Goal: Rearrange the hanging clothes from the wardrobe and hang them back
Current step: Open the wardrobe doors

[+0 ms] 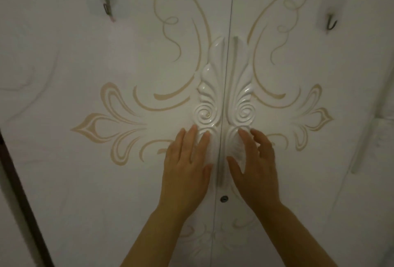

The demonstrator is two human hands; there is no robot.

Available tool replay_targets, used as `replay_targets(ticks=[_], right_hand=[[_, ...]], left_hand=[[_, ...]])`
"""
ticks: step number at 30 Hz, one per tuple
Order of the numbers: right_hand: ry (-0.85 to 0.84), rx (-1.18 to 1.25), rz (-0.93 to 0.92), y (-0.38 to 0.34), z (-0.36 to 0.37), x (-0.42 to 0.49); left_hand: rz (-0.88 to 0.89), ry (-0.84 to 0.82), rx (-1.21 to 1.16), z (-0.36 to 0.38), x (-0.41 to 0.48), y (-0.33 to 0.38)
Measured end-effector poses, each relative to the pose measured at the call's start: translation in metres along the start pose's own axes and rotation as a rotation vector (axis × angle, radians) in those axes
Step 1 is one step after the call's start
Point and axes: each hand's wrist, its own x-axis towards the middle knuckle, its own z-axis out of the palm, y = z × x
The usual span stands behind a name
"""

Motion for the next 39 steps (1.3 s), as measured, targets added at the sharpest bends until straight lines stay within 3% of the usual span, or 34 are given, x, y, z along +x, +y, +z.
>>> replay_targets(ticks=[4,11,21,29,35,39], right_hand=[[0.094,-0.042,0.017,-0.004,0.001,0.026],[0.097,-0.089,0.128,-0.019,0.012,0.058],[0.06,-0.158,0.238,-0.03,0.009,0.065],[0.043,-0.137,0.249,-0.039,-0.011,0.056],[0.021,-0.081,0.235,-0.038,-0.055,0.032],[-0.017,0.028,0.252,-0.031,-0.098,0.01]], left_hand=[[0.096,0.085,-0.008,0.012,0.024,-0.005],[0.192,0.223,-0.017,0.031,0.035,-0.015],[0.245,0.21,-0.079,0.034,0.035,-0.024],[0.178,0.153,-0.203,0.015,0.033,-0.018],[0.098,0.208,-0.505,-0.009,0.033,0.015],[0.082,0.078,-0.871,-0.026,0.045,0.056]])
